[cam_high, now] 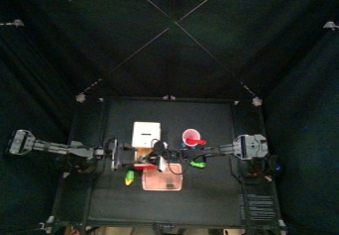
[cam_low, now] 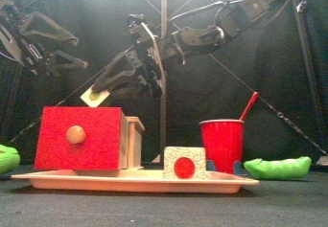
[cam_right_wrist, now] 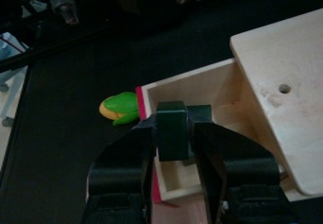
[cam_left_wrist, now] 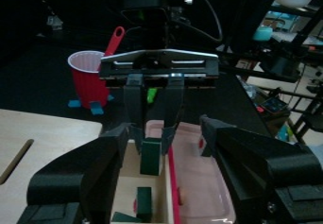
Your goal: Put sushi piece in drawer
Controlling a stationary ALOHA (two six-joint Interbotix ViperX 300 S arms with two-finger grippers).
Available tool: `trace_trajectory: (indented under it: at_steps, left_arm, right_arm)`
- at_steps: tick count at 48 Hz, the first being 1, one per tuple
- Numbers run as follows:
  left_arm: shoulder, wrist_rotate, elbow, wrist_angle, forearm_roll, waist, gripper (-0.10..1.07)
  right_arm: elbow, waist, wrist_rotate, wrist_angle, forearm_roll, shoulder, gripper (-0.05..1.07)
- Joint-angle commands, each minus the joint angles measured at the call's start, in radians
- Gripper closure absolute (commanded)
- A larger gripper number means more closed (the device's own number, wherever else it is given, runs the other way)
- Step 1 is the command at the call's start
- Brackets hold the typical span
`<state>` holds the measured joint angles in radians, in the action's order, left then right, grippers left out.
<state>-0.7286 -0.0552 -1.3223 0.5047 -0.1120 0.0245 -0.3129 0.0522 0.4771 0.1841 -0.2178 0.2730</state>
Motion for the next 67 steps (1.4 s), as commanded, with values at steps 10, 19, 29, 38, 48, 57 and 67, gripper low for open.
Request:
trace_trajectory:
  at_steps: [10,19,29,38,48,57,67]
  left_arm:
    - [0.003,0.000,0.008,0.012,-0.005,0.002,0.02]
    - [0.003,0.000,0.006,0.014,-0.005,0.000,0.02]
    - [0.003,0.000,0.008,0.014,-0.005,0.000,0.02]
    - [0.003,0.000,0.008,0.014,-0.005,0.000,0.02]
    - [0.003,0.000,0.002,0.012,-0.005,0.000,0.02]
    - [0.003,0.000,0.005,0.014,-0.009,-0.003,0.02]
    - [0.003,-0.002,0.006,0.014,-0.025,0.002,0.02]
  right_arm:
    - [0.052,0.005,-0.002,0.005,-0.011,-0.002,0.41]
    - [0.051,0.005,-0.002,0.005,-0.011,0.000,0.27]
    - [0.051,0.005,-0.002,0.002,-0.011,0.000,0.22]
    - [0.052,0.005,-0.002,-0.005,-0.009,0.000,0.22]
    - [0.054,0.005,0.000,-0.005,-0.006,0.000,0.22]
    - [0.054,0.003,0.000,-0.005,-0.008,-0.005,0.22]
    - [0.052,-0.005,0.000,-0.006,-0.009,-0.005,0.22]
